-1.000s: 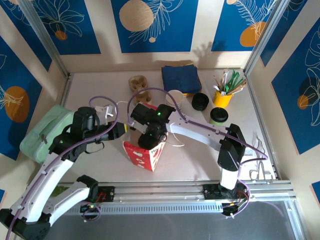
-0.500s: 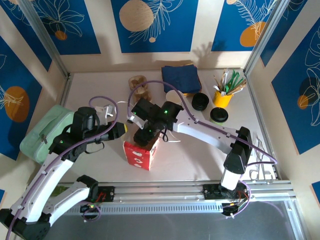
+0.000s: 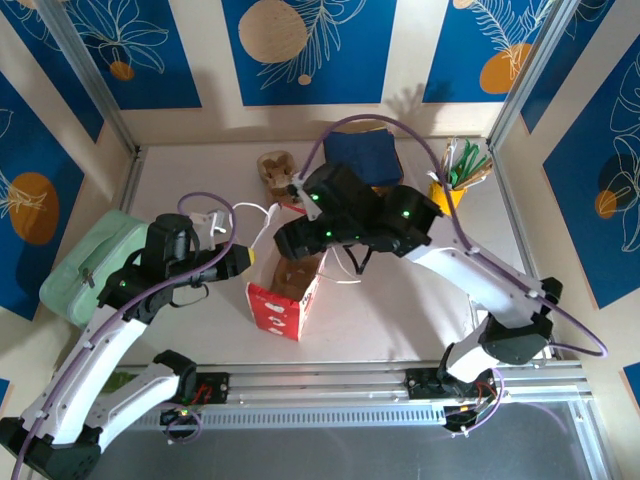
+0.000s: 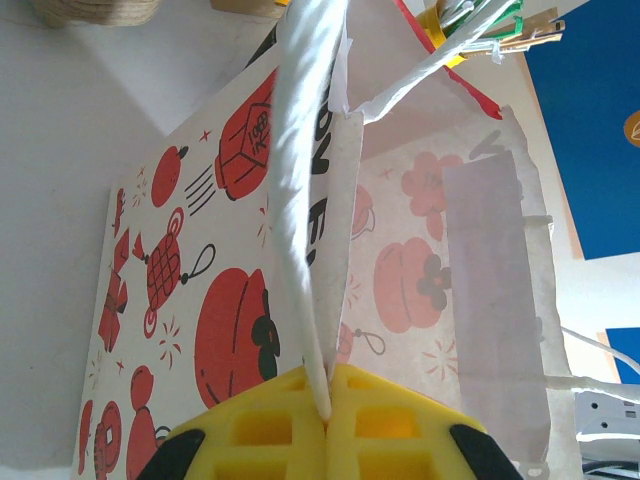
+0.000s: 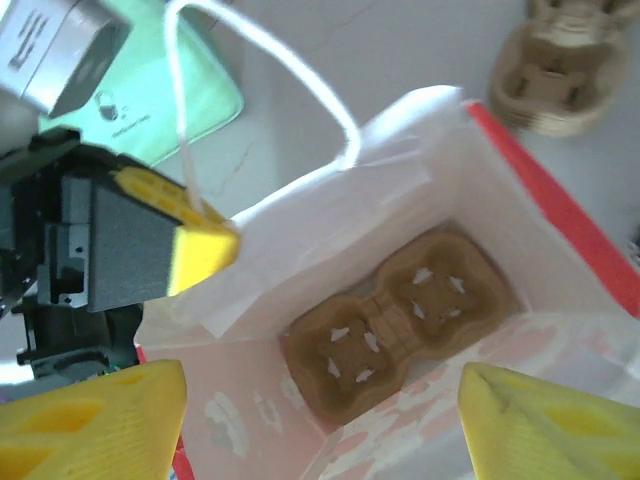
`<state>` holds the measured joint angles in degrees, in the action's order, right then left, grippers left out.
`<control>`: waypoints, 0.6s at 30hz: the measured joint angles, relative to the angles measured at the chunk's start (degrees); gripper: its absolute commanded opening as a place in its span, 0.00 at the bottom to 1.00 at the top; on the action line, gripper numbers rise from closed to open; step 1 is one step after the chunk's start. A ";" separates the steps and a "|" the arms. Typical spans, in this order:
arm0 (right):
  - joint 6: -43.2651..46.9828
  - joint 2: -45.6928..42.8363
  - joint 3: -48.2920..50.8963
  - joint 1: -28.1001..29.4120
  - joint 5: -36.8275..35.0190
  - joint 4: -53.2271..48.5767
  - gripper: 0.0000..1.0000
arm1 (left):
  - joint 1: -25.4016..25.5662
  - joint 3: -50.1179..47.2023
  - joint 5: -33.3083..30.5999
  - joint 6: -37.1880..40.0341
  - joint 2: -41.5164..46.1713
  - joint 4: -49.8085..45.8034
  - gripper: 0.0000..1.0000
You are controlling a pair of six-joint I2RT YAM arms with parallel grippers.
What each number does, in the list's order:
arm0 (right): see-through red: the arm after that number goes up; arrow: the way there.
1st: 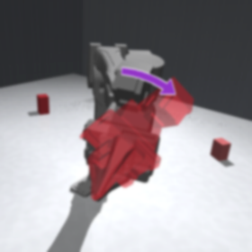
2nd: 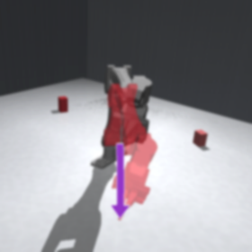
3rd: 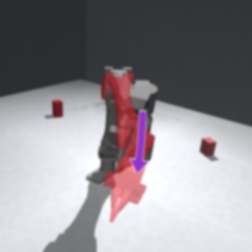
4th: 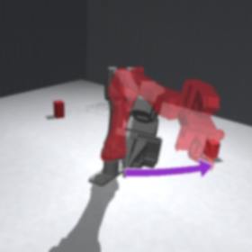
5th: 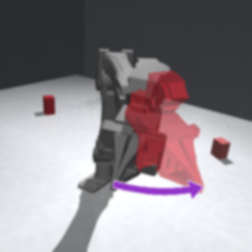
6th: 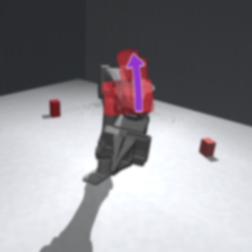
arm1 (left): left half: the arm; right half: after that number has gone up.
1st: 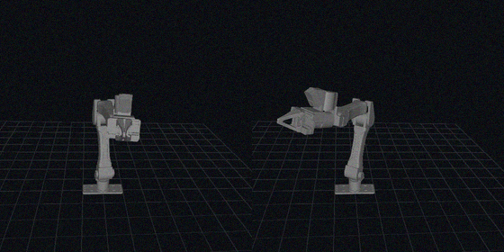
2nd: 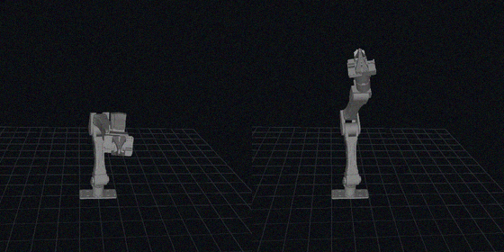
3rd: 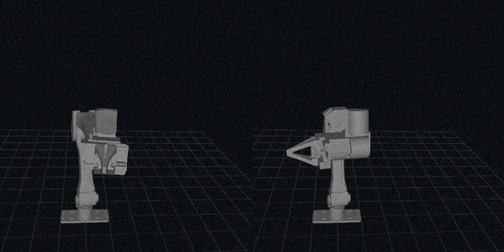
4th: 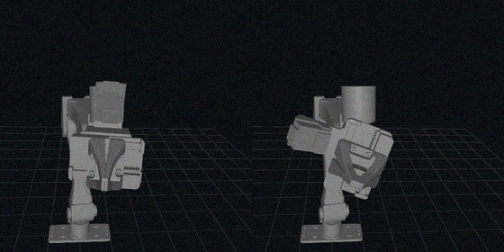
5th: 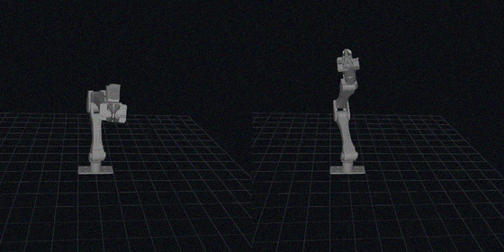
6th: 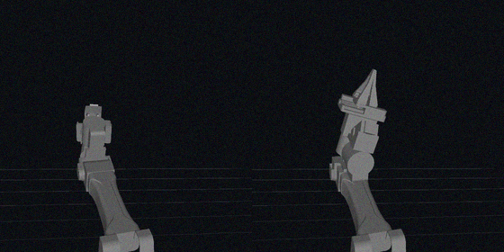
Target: Pack the takeout coffee
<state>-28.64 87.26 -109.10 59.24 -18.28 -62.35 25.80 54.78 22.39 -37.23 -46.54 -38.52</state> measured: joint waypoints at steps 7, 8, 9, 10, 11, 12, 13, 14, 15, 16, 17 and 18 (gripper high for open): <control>-14.19 -2.91 3.58 -2.99 -5.51 -4.46 0.74 | 0.00 -0.17 -0.22 -0.24 0.00 0.00 0.09; -15.45 -2.95 4.37 -3.34 -5.75 -4.96 0.74 | 0.00 -0.22 -0.22 -0.24 0.00 0.00 0.10; -16.81 -2.93 5.16 -3.85 -5.77 -5.49 0.73 | 0.00 -0.26 -0.22 -0.26 0.00 0.00 0.10; -17.94 -2.84 5.86 -4.35 -5.75 -5.97 0.73 | 0.00 -0.28 -0.22 -0.26 0.00 0.00 0.10; -18.75 -2.75 6.38 -4.76 -5.68 -6.32 0.73 | 0.00 -0.31 -0.22 -0.26 0.00 0.02 0.10; -19.67 -2.69 6.99 -5.22 -5.53 -6.58 0.72 | 0.00 -0.31 -0.22 -0.28 0.00 0.02 0.10; -20.39 -2.60 7.58 -5.62 -5.35 -6.75 0.72 | 0.00 -0.31 -0.22 -0.31 0.00 0.02 0.11; -20.87 -2.40 7.89 -5.88 -5.11 -6.97 0.72 | 0.00 -0.31 -0.22 -0.31 0.00 0.02 0.11; -21.40 -2.14 8.02 -6.19 -4.68 -7.21 0.71 | 0.00 -0.31 -0.22 -0.35 0.00 0.00 0.12; -21.79 -1.75 8.04 -6.49 -4.20 -7.37 0.71 | 0.00 -0.31 -0.24 -0.42 0.00 0.00 0.12; -22.05 -1.42 8.04 -6.64 -3.87 -7.39 0.71 | 0.00 -0.31 -0.24 -0.42 0.00 0.02 0.13; -22.34 -1.03 8.04 -6.84 -3.45 -7.39 0.71 | 0.00 -0.31 -0.24 -0.42 0.00 0.00 0.14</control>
<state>-50.98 86.24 -101.06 52.40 -21.74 -69.73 25.80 54.48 22.15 -37.65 -46.54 -38.52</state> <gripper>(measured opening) 0.712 0.126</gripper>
